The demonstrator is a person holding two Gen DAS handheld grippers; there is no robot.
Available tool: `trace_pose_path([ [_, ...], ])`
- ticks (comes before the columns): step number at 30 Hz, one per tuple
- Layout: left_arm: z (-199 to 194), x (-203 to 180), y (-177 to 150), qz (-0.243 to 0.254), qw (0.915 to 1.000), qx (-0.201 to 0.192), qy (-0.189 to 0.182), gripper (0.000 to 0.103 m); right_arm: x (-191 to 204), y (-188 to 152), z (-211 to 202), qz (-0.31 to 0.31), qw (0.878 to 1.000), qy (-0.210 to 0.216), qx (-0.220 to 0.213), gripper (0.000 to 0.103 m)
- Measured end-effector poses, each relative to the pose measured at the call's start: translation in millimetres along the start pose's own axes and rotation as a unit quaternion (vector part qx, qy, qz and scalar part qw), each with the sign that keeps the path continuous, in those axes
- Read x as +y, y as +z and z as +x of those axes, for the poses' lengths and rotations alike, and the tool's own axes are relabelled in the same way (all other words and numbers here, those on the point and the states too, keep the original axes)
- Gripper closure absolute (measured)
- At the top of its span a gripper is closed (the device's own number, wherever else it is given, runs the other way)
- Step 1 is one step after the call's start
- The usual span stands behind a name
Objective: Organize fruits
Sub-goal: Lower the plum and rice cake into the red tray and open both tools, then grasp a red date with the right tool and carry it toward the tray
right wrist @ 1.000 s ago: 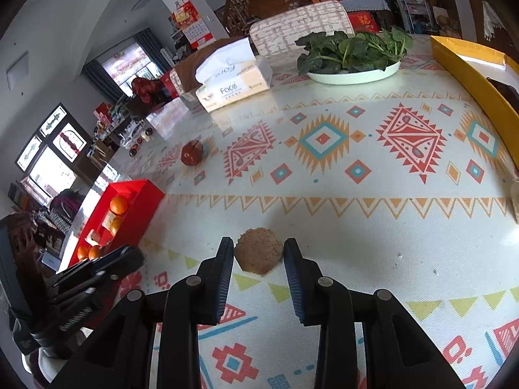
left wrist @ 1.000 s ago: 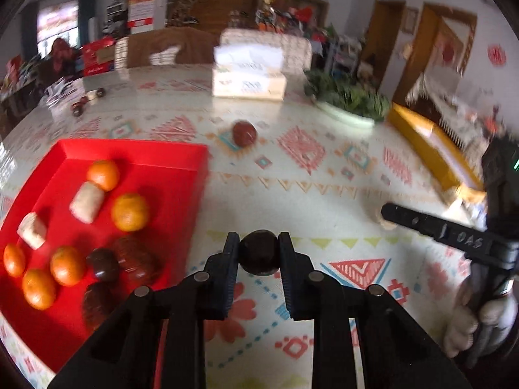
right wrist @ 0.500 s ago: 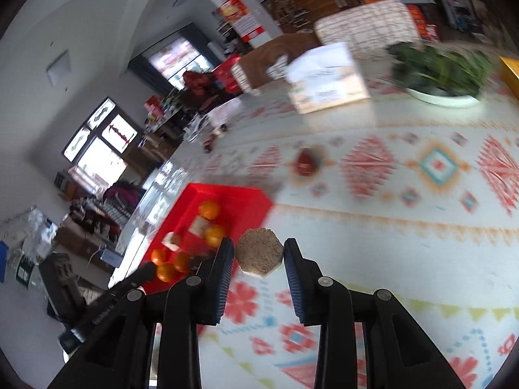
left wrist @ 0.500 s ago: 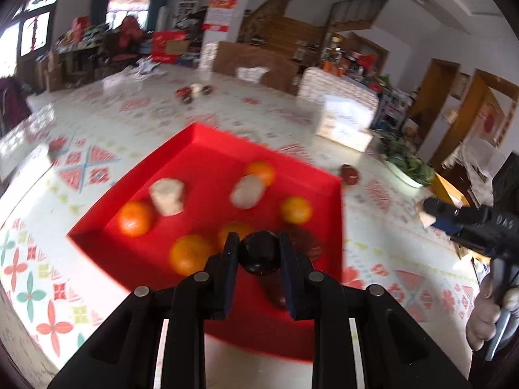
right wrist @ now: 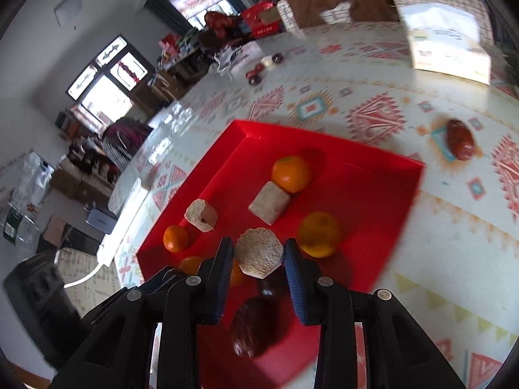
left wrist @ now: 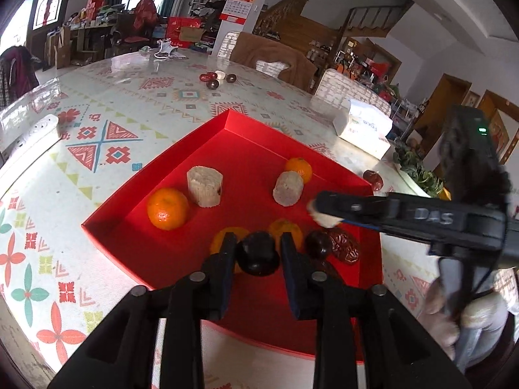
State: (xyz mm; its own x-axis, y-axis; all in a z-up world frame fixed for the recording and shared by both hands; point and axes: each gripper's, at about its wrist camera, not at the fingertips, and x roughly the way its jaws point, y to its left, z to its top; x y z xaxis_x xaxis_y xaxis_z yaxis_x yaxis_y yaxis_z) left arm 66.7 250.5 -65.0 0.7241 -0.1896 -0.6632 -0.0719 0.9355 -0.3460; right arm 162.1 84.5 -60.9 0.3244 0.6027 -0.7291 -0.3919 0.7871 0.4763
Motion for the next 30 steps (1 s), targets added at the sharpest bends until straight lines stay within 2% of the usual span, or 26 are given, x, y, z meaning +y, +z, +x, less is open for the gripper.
trace_pose_path([
  [1, -1.4, 2.1, 0.0, -0.005, 1.0, -0.003, -0.003, 0.058, 2.9, 0.6, 6.0, -0.003, 1.0, -0.002, 0.004, 0.068],
  [2, -3.1, 2.9, 0.5, -0.009, 0.9999, -0.006, -0.004, 0.053, 5.5, 2.9, 12.1, -0.004, 1.0, -0.002, 0.008, 0.068],
  [4, -6.3, 6.6, 1.7, -0.017, 0.9998, -0.012, -0.006, 0.053, 9.2, 5.1, 19.4, -0.005, 1.0, 0.0, 0.013, 0.068],
  [8, -12.5, 12.2, 4.2, -0.029, 0.9994, -0.018, -0.006, 0.043, 18.6, 14.2, 35.2, -0.012, 1.0, 0.009, 0.018, 0.067],
  [14, -20.4, 17.7, 7.3, -0.044, 0.9986, -0.027, -0.005, 0.04, 24.9, 17.4, 26.5, -0.011, 1.0, 0.008, -0.002, 0.066],
  [19, -24.8, 7.7, 6.1, -0.04, 0.9987, -0.029, -0.013, 0.04, 11.8, 16.1, 2.8, 0.004, 1.0, 0.003, -0.023, 0.066],
  [24, -35.5, -9.4, 3.9, -0.022, 0.9988, -0.037, -0.022, 0.038, -16.8, 15.0, -23.6, 0.018, 0.998, -0.037, -0.051, 0.066],
  [26, -38.4, -12.4, 3.1, -0.018, 0.9987, -0.041, -0.023, 0.034, -38.0, 18.9, -40.2, 0.03, 0.995, -0.064, -0.074, 0.066],
  [30, -40.0, -21.2, 3.2, -0.011, 0.9986, -0.04, -0.034, 0.034, -86.7, 30.3, -66.9, 0.058, 0.983, -0.133, -0.11, 0.065],
])
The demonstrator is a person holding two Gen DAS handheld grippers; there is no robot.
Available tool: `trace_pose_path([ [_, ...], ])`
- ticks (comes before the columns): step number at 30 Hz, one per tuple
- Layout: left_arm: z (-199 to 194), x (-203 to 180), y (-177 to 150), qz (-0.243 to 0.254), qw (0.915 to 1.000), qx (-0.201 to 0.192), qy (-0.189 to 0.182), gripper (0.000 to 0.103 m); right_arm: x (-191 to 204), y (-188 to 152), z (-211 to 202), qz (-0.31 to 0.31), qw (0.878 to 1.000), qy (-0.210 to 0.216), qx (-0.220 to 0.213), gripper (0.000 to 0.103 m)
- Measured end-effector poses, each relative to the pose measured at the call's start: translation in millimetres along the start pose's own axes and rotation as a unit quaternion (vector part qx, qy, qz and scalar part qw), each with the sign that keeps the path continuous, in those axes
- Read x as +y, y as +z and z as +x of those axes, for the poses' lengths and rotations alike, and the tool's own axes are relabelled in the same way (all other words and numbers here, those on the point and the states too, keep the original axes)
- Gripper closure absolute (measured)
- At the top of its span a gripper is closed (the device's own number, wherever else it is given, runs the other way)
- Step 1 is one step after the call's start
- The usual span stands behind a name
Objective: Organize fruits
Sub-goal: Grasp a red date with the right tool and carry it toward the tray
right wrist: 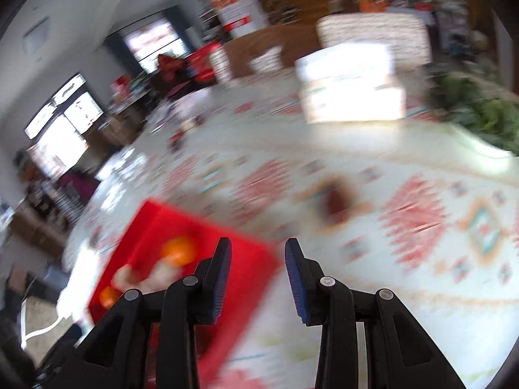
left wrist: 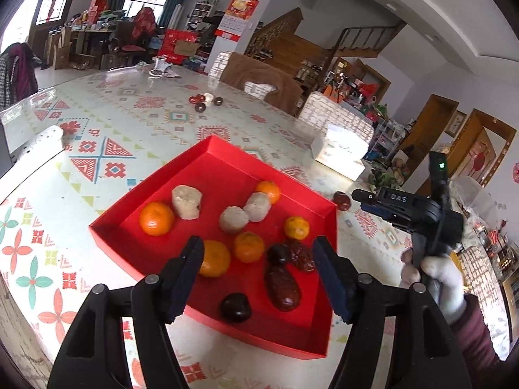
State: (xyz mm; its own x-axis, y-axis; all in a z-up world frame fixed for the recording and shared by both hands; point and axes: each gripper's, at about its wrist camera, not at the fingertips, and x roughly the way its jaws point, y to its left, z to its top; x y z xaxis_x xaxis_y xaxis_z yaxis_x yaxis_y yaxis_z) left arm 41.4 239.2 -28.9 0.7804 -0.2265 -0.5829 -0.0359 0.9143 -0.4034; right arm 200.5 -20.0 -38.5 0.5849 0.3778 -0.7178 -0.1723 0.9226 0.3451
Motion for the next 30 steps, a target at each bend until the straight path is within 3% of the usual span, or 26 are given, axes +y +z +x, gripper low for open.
trace_pose_path([
  [4, 5.9, -11.1, 0.6, 0.012, 0.9998, 0.005, -0.012, 0.034, -26.7, 18.8, 10.2, 0.012, 0.999, -0.034, -0.01, 0.065],
  [12, 15.1, -16.7, -4.1, 0.017, 0.9996, 0.02, -0.012, 0.034, -26.7, 28.6, 52.3, -0.013, 0.996, -0.08, 0.021, 0.066],
  [15, 14.9, -17.2, -4.8, 0.015, 0.9996, 0.02, -0.011, 0.034, -31.7, 27.7, 63.4, -0.012, 0.995, -0.089, 0.035, 0.071],
  [22, 8.6, -28.5, -8.2, 0.021, 0.9993, 0.018, -0.025, 0.034, -55.9, 8.1, 30.6, 0.029, 0.996, -0.078, 0.037, 0.071],
  [30, 12.4, -55.5, -17.7, 0.034, 0.9976, 0.029, -0.053, 0.034, -69.9, -78.0, -63.9, 0.025, 0.998, -0.042, 0.047, 0.07],
])
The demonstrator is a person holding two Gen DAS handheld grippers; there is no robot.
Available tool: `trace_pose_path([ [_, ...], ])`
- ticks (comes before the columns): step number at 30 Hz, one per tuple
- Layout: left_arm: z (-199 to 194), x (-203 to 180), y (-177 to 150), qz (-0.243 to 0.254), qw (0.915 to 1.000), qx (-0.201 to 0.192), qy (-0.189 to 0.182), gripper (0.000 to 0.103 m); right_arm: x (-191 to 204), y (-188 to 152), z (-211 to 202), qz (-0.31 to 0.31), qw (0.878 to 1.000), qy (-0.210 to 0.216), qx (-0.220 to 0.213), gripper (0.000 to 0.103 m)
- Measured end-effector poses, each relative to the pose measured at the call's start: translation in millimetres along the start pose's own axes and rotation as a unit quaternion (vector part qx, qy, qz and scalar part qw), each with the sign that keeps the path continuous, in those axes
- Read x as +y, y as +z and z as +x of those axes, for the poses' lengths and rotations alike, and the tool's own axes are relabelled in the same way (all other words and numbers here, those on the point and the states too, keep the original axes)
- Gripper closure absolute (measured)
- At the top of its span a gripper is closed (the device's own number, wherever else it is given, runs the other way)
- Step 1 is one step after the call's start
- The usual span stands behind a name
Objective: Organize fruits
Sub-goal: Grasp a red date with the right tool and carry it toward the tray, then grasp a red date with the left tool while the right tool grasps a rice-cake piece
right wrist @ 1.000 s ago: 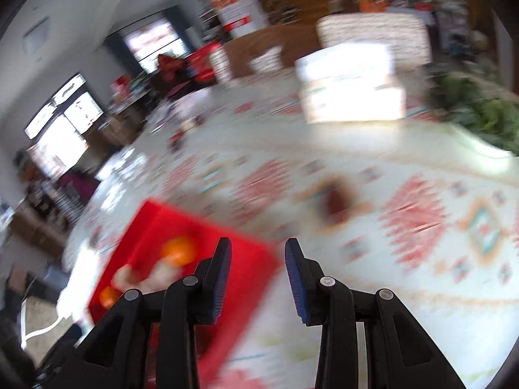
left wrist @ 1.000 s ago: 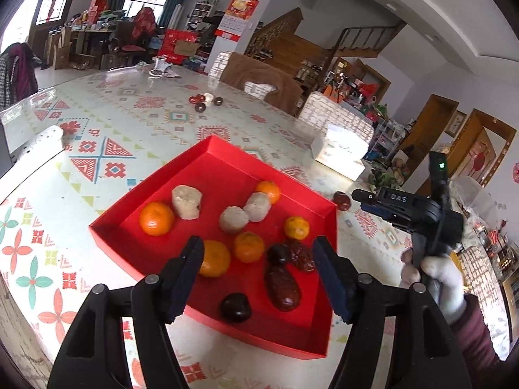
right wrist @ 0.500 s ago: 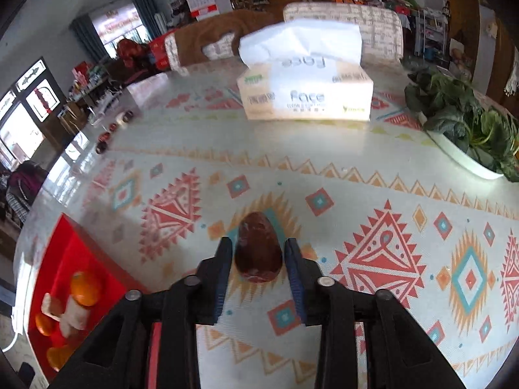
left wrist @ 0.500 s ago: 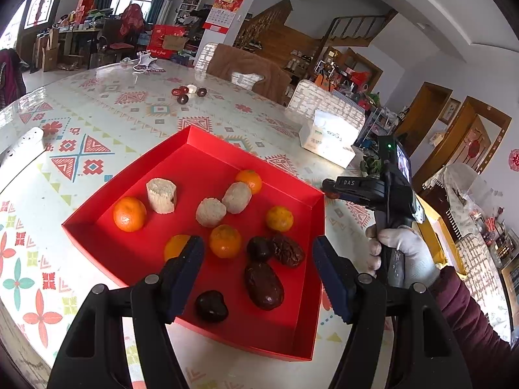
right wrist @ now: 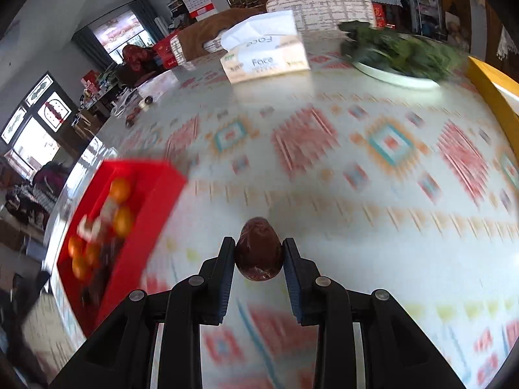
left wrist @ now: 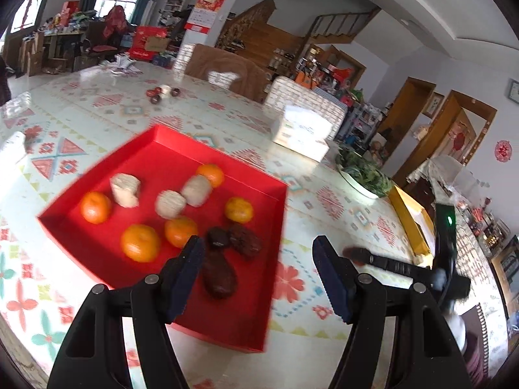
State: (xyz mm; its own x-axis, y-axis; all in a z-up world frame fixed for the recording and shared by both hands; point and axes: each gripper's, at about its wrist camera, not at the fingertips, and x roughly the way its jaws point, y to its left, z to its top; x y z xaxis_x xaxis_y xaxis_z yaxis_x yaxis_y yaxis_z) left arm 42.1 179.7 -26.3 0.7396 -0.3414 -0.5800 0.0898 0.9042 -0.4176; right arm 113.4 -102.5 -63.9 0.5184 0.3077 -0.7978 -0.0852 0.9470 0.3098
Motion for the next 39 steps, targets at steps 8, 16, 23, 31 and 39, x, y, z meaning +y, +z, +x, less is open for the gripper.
trace_pose_path([
  [8, 0.8, -43.2, -16.5, 0.039, 0.9989, 0.016, -0.022, 0.034, -14.9, -41.4, -18.4, -0.004, 1.0, -0.02, -0.02, 0.07],
  [16, 3.2, -65.9, -23.6, 0.058, 0.9979, 0.021, -0.017, 0.033, -82.4, -41.8, -89.9, 0.05, 0.992, -0.034, -0.114, 0.065],
  [23, 40.2, -98.8, -37.8, 0.072, 0.9938, 0.07, -0.047, 0.033, -192.1, -35.1, -124.8, 0.15, 0.959, -0.186, -0.149, 0.06],
  [31, 63.2, -121.4, -47.6, 0.105, 0.9892, 0.098, -0.032, 0.033, -221.4, -14.3, -93.9, 0.158, 0.959, -0.202, -0.121, 0.058],
  [39, 104.7, -151.2, -52.7, 0.127, 0.9836, 0.124, -0.032, 0.033, -231.9, -12.9, -86.9, 0.159, 0.968, -0.146, -0.126, 0.064],
])
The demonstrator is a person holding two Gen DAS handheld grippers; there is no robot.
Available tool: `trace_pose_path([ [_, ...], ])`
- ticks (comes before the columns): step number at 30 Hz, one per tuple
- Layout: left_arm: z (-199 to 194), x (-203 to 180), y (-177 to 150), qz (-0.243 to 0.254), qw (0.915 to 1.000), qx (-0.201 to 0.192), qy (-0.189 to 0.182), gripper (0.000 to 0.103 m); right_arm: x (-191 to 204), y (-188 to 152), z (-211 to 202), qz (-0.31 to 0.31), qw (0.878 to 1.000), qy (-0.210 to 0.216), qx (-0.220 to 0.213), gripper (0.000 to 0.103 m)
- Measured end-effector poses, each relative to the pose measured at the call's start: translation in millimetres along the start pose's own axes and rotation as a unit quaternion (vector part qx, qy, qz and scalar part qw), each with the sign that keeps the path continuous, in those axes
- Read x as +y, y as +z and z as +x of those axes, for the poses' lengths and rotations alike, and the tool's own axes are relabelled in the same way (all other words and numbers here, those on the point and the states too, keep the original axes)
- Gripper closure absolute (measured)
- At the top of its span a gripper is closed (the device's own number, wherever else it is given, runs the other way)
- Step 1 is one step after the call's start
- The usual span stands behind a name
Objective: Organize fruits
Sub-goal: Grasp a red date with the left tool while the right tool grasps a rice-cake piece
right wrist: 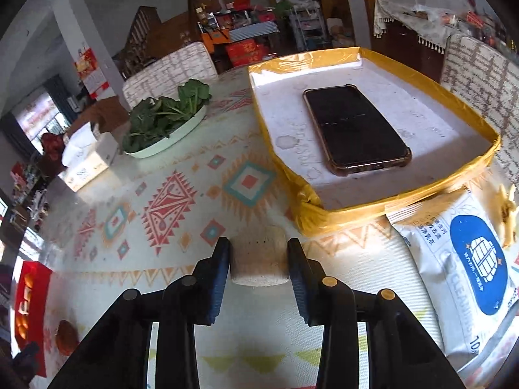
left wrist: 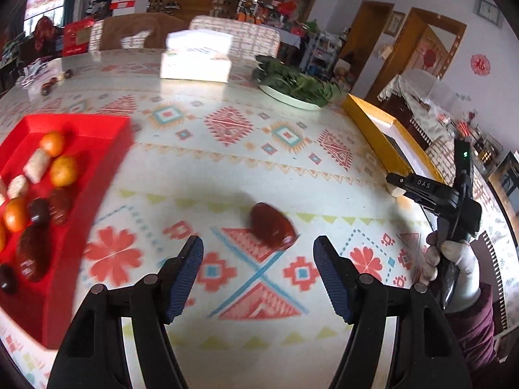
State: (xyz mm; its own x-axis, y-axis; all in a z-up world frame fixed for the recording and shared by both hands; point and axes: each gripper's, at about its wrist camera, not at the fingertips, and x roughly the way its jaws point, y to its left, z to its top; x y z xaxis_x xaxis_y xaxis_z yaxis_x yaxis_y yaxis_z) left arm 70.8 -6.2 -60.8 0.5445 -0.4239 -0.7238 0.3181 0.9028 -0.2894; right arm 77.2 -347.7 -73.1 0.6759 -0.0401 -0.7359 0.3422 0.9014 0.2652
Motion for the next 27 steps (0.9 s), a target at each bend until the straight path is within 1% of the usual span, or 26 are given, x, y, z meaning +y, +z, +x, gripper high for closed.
trace_pose_path([
  [3, 20.8, -11.0, 6.4, 0.013, 0.9998, 0.009, 0.008, 0.033, 5.1, -1.4, -3.2, -0.007, 1.0, 0.012, -0.01, 0.064],
  [6, 44.5, -17.9, 8.5, 0.022, 0.9991, 0.032, 0.018, 0.034, 8.6, -2.9, -6.5, -0.012, 1.0, 0.021, -0.015, 0.064],
  [7, 49.6, -19.1, 8.2, 0.025, 0.9988, 0.037, 0.021, 0.04, 9.9, -3.4, -6.8, -0.013, 0.999, 0.026, -0.015, 0.064],
  [8, 50.6, -22.6, 8.0, 0.035, 0.9984, 0.03, 0.033, 0.051, 11.3, -4.0, -7.3, -0.015, 0.999, 0.03, -0.015, 0.064],
  [10, 52.6, -25.4, 7.2, 0.041, 0.9981, 0.032, 0.033, 0.073, 14.4, -5.1, -7.9, -0.02, 0.999, 0.036, -0.015, 0.064],
  [16, 35.8, -14.5, 6.1, 0.02, 0.9994, 0.014, 0.026, 0.074, 26.4, -9.2, -13.9, -0.04, 0.997, 0.063, -0.027, 0.064],
  [20, 12.8, 1.7, 4.6, -0.006, 0.9998, -0.006, 0.017, 0.074, 31.0, -11.5, -19.0, -0.048, 0.996, 0.066, -0.04, 0.064],
  [22, 2.5, 11.1, 3.0, -0.017, 0.9996, -0.016, 0.018, 0.074, 33.3, -12.5, -22.0, -0.052, 0.996, 0.057, -0.051, 0.064],
  [24, -10.1, 24.2, 1.0, -0.032, 0.999, -0.026, 0.017, 0.074, 38.9, -14.1, -26.0, -0.063, 0.995, 0.032, -0.068, 0.064],
  [27, -32.6, 44.8, -2.6, -0.051, 0.9974, -0.046, 0.022, 0.074, 47.1, -16.2, -31.4, -0.07, 0.994, 0.026, -0.074, 0.064],
])
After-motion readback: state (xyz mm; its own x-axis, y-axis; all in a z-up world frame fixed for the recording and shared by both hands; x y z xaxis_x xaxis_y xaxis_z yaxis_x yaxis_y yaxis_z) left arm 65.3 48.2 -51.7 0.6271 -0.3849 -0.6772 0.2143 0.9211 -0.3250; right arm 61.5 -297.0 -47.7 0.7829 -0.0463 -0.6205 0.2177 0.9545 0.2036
